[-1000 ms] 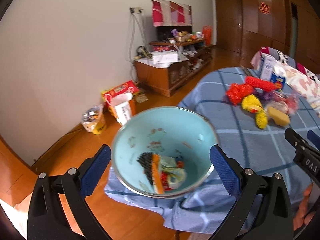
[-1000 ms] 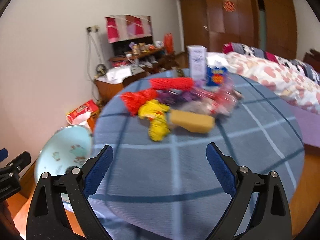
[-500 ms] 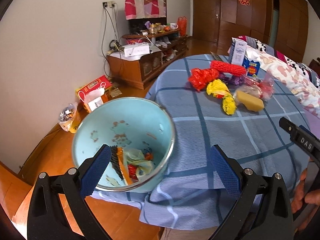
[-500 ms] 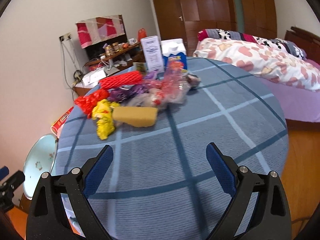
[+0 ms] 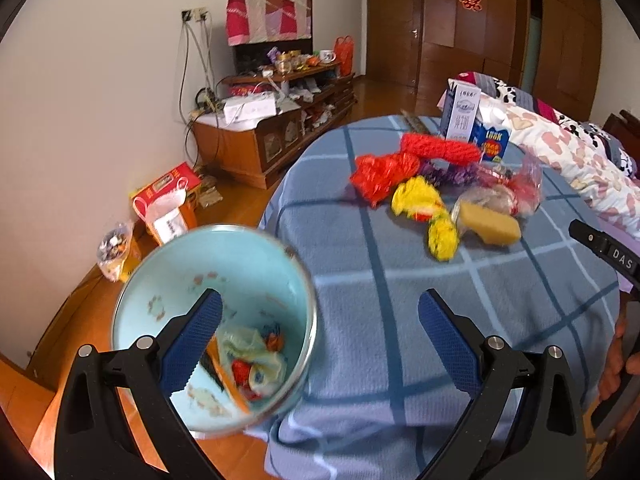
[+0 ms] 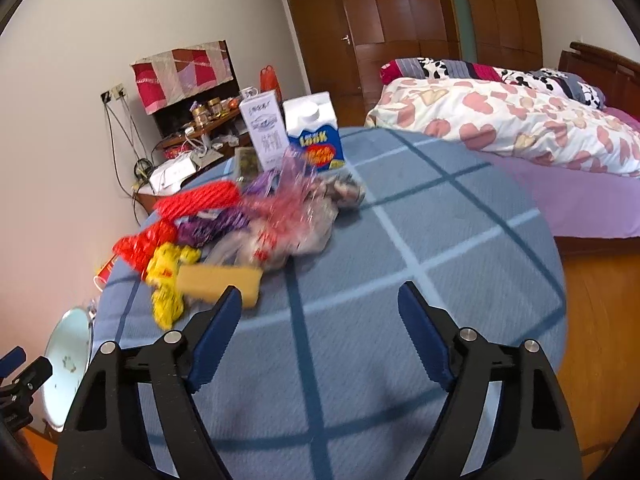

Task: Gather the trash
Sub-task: 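Grasp the red plastic bag with left tool while right tool grasps pink clear bag, then carry both held bags over the teal bucket and open both tools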

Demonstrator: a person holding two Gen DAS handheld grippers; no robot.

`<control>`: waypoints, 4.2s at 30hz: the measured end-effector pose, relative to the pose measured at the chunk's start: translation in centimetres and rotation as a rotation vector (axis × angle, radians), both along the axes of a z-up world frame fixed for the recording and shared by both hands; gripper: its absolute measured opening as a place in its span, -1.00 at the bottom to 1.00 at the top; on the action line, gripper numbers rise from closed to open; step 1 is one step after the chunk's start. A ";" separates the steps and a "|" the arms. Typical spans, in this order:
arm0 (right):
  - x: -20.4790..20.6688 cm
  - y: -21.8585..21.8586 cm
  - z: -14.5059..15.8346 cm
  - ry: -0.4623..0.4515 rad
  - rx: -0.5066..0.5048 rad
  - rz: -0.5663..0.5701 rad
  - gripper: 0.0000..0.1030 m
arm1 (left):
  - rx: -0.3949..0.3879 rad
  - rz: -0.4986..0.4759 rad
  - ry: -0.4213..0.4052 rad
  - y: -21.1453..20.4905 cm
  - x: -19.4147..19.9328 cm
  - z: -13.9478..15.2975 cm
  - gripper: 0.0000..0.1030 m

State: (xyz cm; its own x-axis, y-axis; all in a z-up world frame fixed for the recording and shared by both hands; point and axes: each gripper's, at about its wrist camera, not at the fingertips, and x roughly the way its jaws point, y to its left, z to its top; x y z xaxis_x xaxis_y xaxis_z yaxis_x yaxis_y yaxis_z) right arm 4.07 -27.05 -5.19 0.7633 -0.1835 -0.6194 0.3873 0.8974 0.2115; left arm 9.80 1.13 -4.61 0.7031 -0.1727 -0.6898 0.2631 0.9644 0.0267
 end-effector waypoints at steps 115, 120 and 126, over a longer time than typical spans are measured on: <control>-1.2 18.4 3.7 -0.094 -0.095 0.348 -0.85 | -0.066 0.104 -0.084 7.6 -4.4 3.7 -0.56; -0.6 19.5 3.6 -0.088 -0.096 0.371 -0.85 | -0.068 0.127 -0.077 8.3 -4.1 3.4 -0.56; 0.2 20.7 3.4 -0.081 -0.106 0.401 -0.85 | -0.072 0.146 -0.078 9.3 -4.0 3.3 -0.56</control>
